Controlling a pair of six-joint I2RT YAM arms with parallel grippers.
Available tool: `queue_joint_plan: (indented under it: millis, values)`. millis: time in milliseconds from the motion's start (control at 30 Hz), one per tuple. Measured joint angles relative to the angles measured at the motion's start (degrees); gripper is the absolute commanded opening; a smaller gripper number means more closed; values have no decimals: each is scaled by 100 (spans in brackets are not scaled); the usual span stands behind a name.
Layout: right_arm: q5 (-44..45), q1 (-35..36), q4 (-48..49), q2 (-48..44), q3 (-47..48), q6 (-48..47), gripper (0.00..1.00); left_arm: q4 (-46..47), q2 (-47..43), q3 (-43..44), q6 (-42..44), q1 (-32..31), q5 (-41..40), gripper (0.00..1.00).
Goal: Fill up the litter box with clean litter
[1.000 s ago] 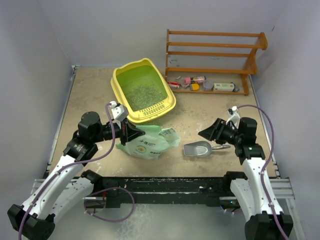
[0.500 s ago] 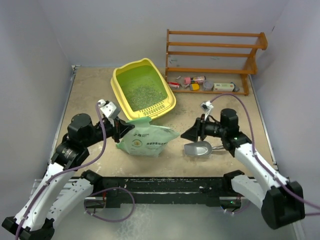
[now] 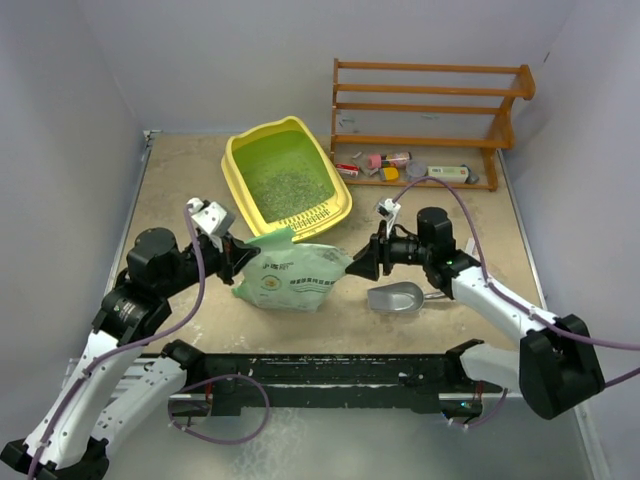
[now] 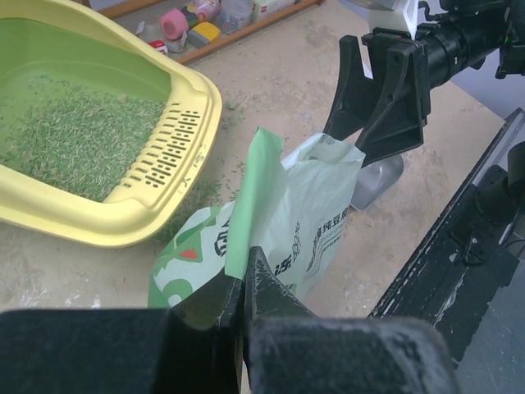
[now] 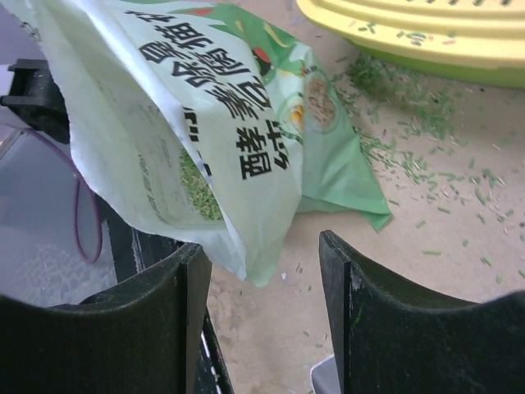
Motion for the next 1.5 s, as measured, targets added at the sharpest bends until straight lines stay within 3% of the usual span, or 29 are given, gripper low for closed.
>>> queue_joint_plan:
  millis: [133, 200, 233, 300, 433, 567, 800, 1033, 1100, 1200, 1267, 1500]
  values:
    - [-177, 205, 249, 297, 142, -168, 54, -101, -35, 59, -2, -2, -103, 0]
    - [-232, 345, 363, 476, 199, -251, 19, -133, -4, 131, 0, -2, -142, 0]
    - [-238, 417, 424, 560, 221, -289, 8, -162, 17, 168, 0, -2, -168, 0]
    - [-225, 514, 470, 686, 262, -352, 0, -216, 68, 240, 0, 0, -223, 0]
    - [-35, 562, 494, 616, 236, -308, 0, -385, 160, 407, 61, 0, -402, 0]
    - [339, 566, 328, -308, -70, -251, 0, -769, 326, 789, 310, -2, -710, 0]
    - [459, 592, -809, -1921, 87, -201, 0, -999, 850, 1182, 599, -2, -822, 0]
    - [372, 595, -1244, -2159, 212, -33, 0, -597, 839, 949, 649, -2, -686, 0]
    - [560, 595, -1370, -2151, 210, 4, 39, -387, 640, 686, 649, 0, -638, 0]
    - [1014, 595, -1475, -2179, 157, 66, 73, -221, 197, 306, 645, -2, -588, 0]
    - [1189, 592, -1440, -2159, 85, 96, 78, -234, -4, 210, 647, -2, -599, 0]
    - [894, 595, -785, -1576, -240, 201, 80, -306, -39, 203, 645, -2, -717, 0]
